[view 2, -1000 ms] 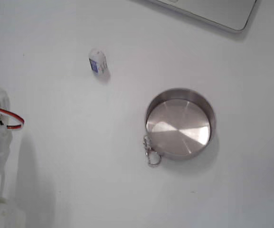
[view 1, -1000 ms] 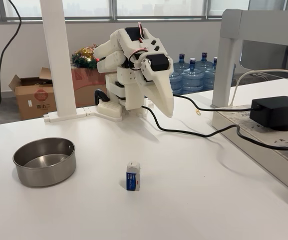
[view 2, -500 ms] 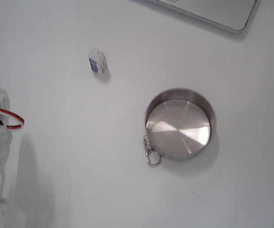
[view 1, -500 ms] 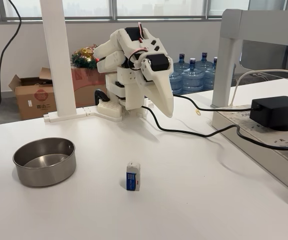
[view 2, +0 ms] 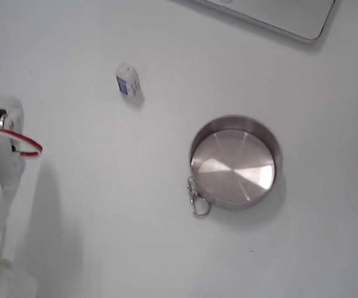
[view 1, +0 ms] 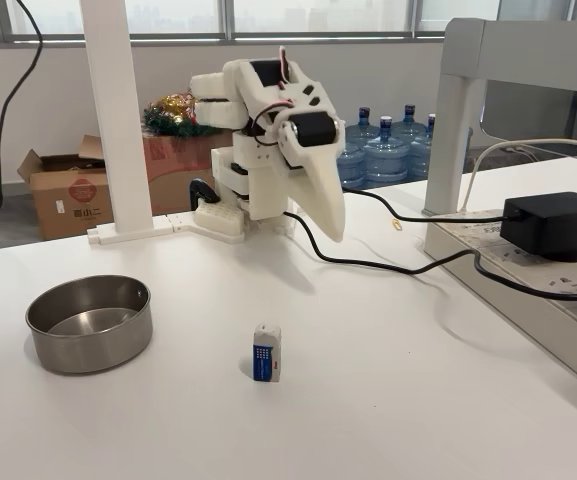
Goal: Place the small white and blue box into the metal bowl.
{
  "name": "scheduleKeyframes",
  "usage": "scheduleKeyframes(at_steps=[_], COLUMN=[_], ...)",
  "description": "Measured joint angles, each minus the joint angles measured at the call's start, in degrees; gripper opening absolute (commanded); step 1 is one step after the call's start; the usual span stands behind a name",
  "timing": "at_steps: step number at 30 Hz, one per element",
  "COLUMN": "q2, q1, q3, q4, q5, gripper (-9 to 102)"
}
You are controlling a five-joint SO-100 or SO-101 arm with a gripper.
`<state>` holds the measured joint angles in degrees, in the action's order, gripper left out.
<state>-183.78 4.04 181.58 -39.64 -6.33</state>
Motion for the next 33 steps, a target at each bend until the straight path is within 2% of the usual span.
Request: scheduleKeyframes(at_steps=[9,14,17,22,27,33], q2=[34.28,49.66,57.66,67.85,74.62,81.39], q1=[-7.03,-12.66,-12.83,-15.03,-16.17,-16.08], q3=[-0.35,-0.44,-0.53,-0.53,-0.53,-0.44], q4=[50.62,73.92,85.17,94.13,95.19,95.54], q5=[-27.16,-31.73,-33.22,-45.88,-64.86,-76.82], gripper=[-4,-4,-4,-4,-4,-4])
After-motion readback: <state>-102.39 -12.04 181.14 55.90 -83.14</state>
